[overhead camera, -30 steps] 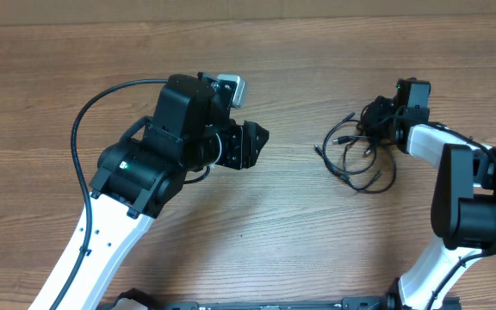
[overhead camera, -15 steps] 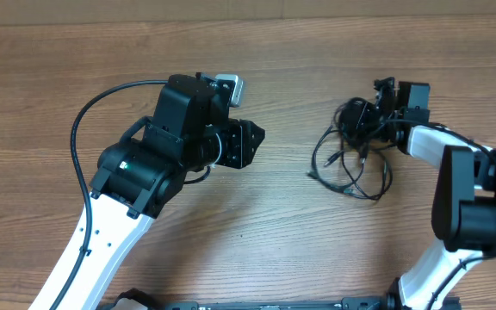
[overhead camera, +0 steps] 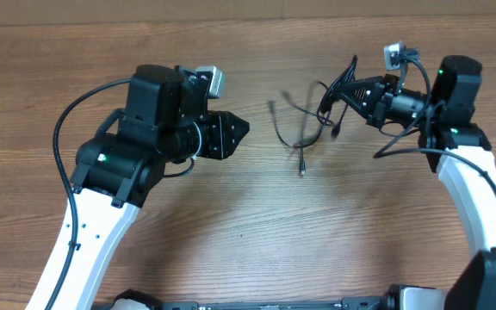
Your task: Untangle cables
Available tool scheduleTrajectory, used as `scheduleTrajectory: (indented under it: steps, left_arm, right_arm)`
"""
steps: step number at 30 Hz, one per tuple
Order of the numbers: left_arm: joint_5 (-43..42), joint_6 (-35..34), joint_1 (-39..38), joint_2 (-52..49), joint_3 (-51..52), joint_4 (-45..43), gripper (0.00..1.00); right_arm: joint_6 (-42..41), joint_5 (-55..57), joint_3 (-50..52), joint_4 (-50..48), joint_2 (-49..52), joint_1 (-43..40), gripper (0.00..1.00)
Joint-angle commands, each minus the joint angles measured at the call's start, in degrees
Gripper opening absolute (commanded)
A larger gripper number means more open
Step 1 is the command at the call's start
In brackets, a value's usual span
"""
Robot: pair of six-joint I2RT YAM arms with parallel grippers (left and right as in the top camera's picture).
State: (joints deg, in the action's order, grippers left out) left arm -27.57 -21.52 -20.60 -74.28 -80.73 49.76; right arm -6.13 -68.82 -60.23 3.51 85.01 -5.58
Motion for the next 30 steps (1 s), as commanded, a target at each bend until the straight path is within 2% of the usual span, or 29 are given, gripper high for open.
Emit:
scheduleTrajectory:
  steps: [1, 7, 12, 17, 20, 23, 24, 26, 28, 30]
  left_arm:
    - [-7.08, 5.60, 0.48, -0.13, -0.76, -0.04, 0.36]
    - [-9.25, 7.89, 1.40, -0.04, -0.76, 0.00, 0.40]
    - [-16.50, 21.88, 1.44, -0.04, -0.76, -0.02, 0.42]
    - [-17.11, 29.77, 1.46, -0.04, -0.76, -0.04, 0.42]
    - [-12.72, 31.21, 1.53, -0.04, -0.76, -0.02, 0.37]
    - [-5.53, 31.45, 1.70, -0.04, -0.76, 0.70, 0.17]
    - [-4.15, 31.61, 1.92, -0.04, -0.76, 1.03, 0.16]
    - [-3.54, 33.38, 2.54, -0.04, -0.76, 1.46, 0.17]
    - [-5.20, 37.77, 3.08, -0.04, -0.76, 2.25, 0.25]
    - [-7.39, 42.38, 3.41, -0.04, -0.76, 3.28, 0.29]
  right_arm:
    - [0.70, -10.86, -0.28, -0.48, -4.31, 0.20, 0.04]
    - [0.63, -21.24, -0.28, -1.46, -7.10, 0.31, 0.04]
    - [-1.31, -21.14, -0.28, -1.57, -7.87, 4.33, 0.04]
    - [-1.36, -21.14, -0.28, -1.55, -7.87, 11.45, 0.04]
    - [-2.43, -21.11, -0.28, -1.57, -7.87, 15.10, 0.04]
    - [-4.42, -21.11, -0.28, -1.60, -7.87, 17.79, 0.04]
    - [-4.57, -21.14, -0.28, -1.55, -7.87, 18.40, 0.04]
    - [-4.57, -21.11, -0.28, -1.57, -7.87, 19.58, 0.04]
    - [-4.57, -21.11, -0.28, -1.73, -7.87, 20.70, 0.04]
    - [-4.57, -21.11, -0.28, -1.75, -7.87, 21.42, 0.04]
